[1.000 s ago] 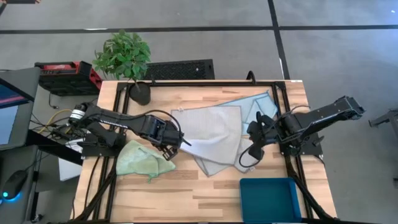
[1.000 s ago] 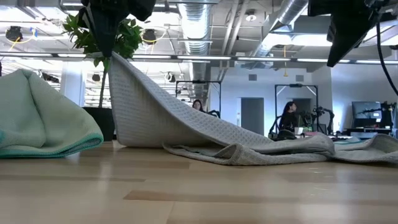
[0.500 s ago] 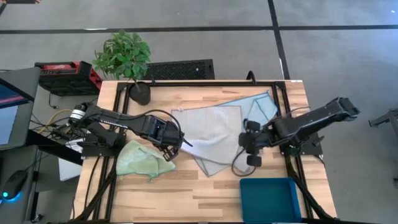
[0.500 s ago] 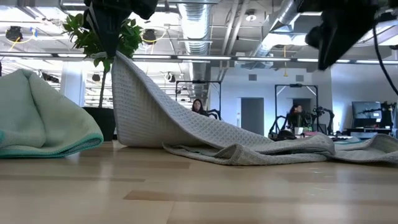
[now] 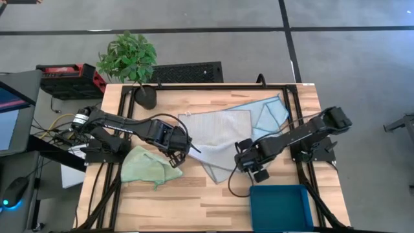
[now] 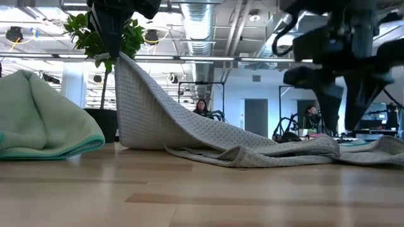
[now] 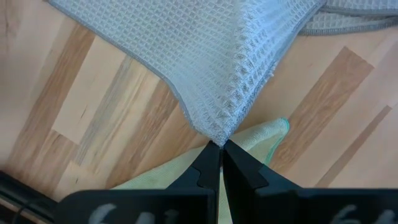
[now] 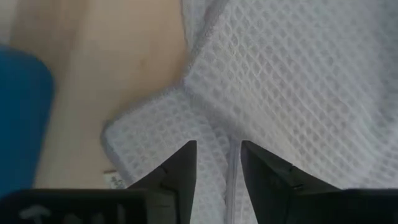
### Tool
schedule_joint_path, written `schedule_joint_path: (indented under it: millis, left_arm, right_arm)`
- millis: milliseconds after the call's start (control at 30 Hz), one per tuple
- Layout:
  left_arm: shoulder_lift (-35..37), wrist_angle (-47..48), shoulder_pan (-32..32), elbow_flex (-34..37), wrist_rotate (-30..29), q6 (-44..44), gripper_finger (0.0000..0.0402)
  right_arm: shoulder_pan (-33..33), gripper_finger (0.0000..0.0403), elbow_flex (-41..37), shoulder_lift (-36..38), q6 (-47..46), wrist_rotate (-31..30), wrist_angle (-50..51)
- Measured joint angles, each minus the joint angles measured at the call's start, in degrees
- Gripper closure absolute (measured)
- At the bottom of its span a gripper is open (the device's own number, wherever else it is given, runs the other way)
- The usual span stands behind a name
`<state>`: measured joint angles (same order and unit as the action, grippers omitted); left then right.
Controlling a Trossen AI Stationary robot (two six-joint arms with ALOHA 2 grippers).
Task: Fold microfiber towels
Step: Fold the gray microfiber cloth
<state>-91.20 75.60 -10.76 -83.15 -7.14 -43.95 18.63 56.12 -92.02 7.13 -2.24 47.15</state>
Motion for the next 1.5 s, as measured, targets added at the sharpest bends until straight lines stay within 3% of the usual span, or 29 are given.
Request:
schedule_joint_path:
  millis: [267, 1067, 1200, 1367, 1500]
  left_arm:
    - [0.00, -0.14, 0.00, 0.00, 0.45, 0.01, 0.0401]
    - [0.00, -0.53, 0.00, 0.00, 0.50, -0.17, 0.0401]
    - [0.00, -0.51, 0.01, 0.00, 0.85, -0.01, 0.0401]
    - [0.00, -0.51, 0.00, 0.00, 0.85, 0.18, 0.0401]
    - [0.00, -0.47, 0.04, 0.00, 0.85, 0.18, 0.0401]
  right_arm:
    - [-0.04, 0.0266, 0.02, -4.64, 0.44, -0.39, -2.01]
    - [-1.27, 0.0279, 0.04, -6.70, -3.09, -0.63, -8.76]
    - [-1.27, 0.0311, 0.07, -6.52, -3.33, -0.56, -8.33]
    - [-2.01, 0.0389, 1.12, -6.31, -7.53, 1.19, -6.11]
    - [-2.57, 0.0389, 1.93, -6.31, -10.09, 1.04, -3.99]
